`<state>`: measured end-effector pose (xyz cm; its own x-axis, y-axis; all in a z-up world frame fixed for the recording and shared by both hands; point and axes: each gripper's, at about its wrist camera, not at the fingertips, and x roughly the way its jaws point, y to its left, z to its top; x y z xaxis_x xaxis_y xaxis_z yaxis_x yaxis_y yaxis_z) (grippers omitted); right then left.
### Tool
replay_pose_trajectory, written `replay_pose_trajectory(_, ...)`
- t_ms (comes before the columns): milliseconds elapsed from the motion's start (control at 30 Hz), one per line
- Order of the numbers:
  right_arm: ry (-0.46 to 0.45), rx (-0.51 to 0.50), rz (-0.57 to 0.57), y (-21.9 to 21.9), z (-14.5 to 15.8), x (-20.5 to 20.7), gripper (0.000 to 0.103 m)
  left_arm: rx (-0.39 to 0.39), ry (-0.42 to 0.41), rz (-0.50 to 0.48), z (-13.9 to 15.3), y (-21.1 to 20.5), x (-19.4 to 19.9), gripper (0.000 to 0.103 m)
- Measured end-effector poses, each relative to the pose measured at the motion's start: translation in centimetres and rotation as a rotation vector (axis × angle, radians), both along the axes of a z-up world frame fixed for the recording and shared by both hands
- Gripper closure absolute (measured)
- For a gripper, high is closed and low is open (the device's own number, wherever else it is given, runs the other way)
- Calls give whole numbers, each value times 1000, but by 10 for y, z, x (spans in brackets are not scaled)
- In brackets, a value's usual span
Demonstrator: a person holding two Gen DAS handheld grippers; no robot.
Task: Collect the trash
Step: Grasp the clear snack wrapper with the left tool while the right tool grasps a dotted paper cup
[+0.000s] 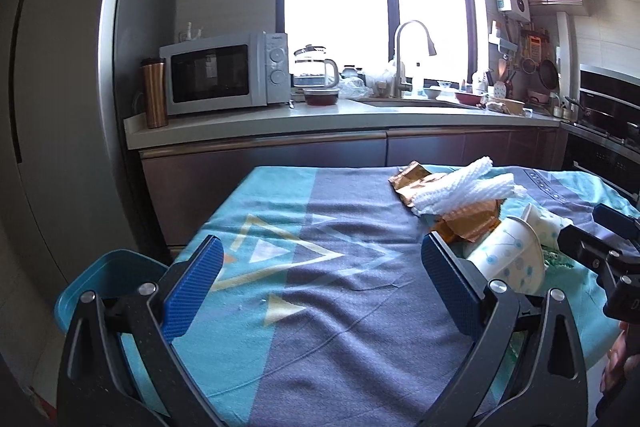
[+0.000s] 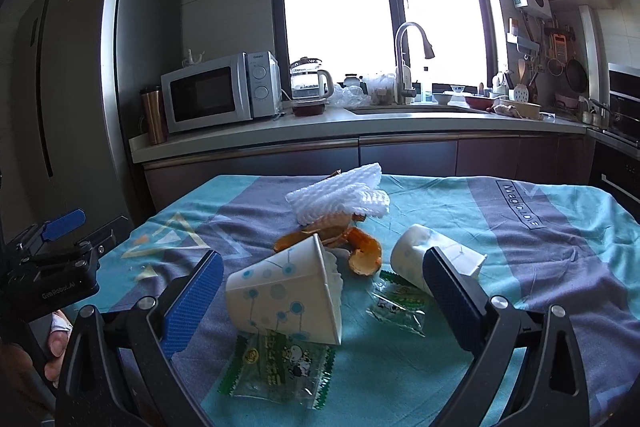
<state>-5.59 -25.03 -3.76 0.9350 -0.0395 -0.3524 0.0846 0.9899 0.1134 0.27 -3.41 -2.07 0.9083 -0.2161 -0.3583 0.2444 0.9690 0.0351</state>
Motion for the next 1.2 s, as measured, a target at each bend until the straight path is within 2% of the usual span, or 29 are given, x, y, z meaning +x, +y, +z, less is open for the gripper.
replay_pose_trajectory(100,20,18,3,-10,-5,-2,7,9,36,-77,-7,-14,1,6)
replay_pose_trajectory(200,44,37,19,-18,-11,-3,13,-3,89,-171,-14,-28,3,6)
replay_pose_trajectory(333,85,73,74,-20,-20,2,30,-4,140,-257,-24,-48,6,8)
replay_pose_trajectory(433,108,101,129,-18,-25,6,41,21,146,-290,-30,-60,4,9)
replay_pose_trajectory(600,150,149,255,-12,-29,21,50,38,193,-370,-36,-67,1,15)
replay_pose_trajectory(700,158,176,306,-12,-30,29,63,50,238,-438,-44,-72,-3,18)
replay_pose_trajectory(767,161,195,329,-14,-31,32,81,56,268,-477,-48,-73,-5,20)
replay_pose_trajectory(833,163,215,346,-17,-31,33,87,58,287,-518,-52,-78,-8,22)
replay_pose_trajectory(900,157,229,358,-19,-30,32,90,51,311,-551,-54,-84,-8,26)
replay_pose_trajectory(1000,150,237,362,-22,-28,30,93,49,369,-583,-59,-95,-4,38)
replay_pose_trajectory(1067,147,236,359,-23,-28,29,93,51,409,-592,-65,-101,0,54)
replay_pose_trajectory(1200,149,247,364,-25,-28,31,94,36,438,-589,-68,-104,2,71)
